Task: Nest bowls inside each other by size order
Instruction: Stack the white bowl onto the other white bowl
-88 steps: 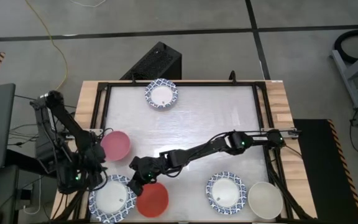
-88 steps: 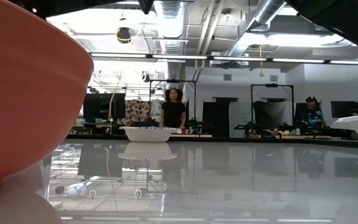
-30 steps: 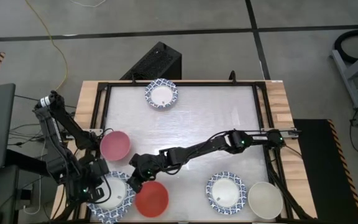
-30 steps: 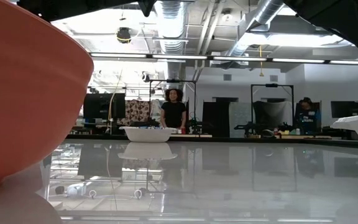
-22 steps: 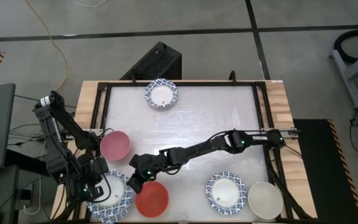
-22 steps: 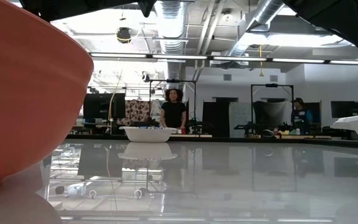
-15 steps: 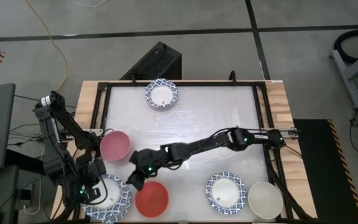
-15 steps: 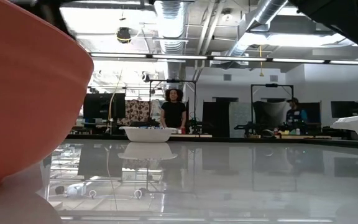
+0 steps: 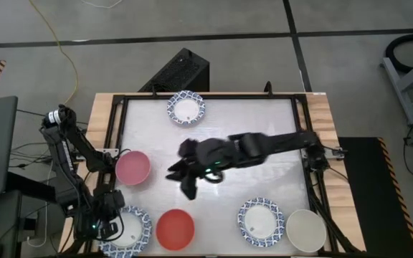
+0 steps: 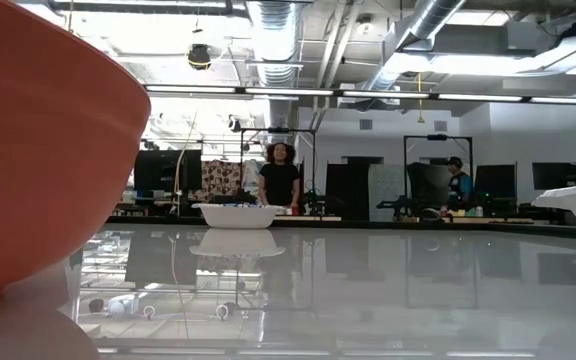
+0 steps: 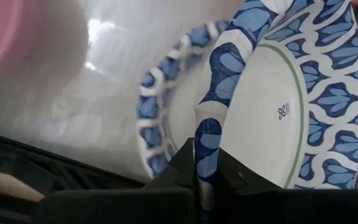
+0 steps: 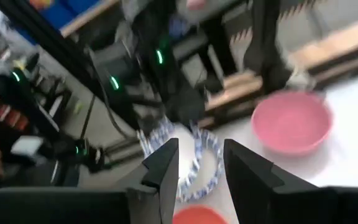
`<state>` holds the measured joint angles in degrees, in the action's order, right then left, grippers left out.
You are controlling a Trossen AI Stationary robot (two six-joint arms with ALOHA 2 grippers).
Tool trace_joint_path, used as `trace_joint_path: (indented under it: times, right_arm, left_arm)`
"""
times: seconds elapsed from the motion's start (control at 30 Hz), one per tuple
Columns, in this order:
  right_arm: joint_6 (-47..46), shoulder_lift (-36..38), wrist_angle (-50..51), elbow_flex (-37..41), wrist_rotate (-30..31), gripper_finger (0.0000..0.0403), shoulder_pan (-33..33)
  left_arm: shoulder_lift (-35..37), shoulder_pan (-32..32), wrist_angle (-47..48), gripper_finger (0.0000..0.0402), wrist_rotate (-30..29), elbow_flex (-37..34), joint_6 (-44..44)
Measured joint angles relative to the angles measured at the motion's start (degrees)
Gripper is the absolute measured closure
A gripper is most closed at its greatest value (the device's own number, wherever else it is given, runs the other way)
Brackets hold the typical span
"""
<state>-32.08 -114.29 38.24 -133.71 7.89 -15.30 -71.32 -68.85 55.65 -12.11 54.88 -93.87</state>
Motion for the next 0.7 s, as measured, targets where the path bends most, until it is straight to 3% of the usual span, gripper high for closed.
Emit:
trace_joint_path:
  times: [0.17,0.3,0.5,0.7]
  right_arm:
    - [3.13,4.49,1.62,0.0,9.36,0.0255,-2.63]
    - [3.81,5.7,3.57,0.0,13.07,0.0255,-4.55]
    - [3.51,5.33,6.55,0.07,16.23,0.0255,-6.38]
    - [3.15,5.23,6.95,0.07,16.62,0.0255,-6.82]
  left_arm:
    - [0.01,0.62,0.16,0.0401,-1.52,-0.01,1.03]
    - [-0.23,0.69,0.12,0.0401,-0.73,-0.01,1.87]
    - [-0.21,0.69,-1.53,0.0401,-1.44,-1.06,2.66]
    - [-0.27,0.69,-11.15,0.0401,0.92,-6.22,2.22]
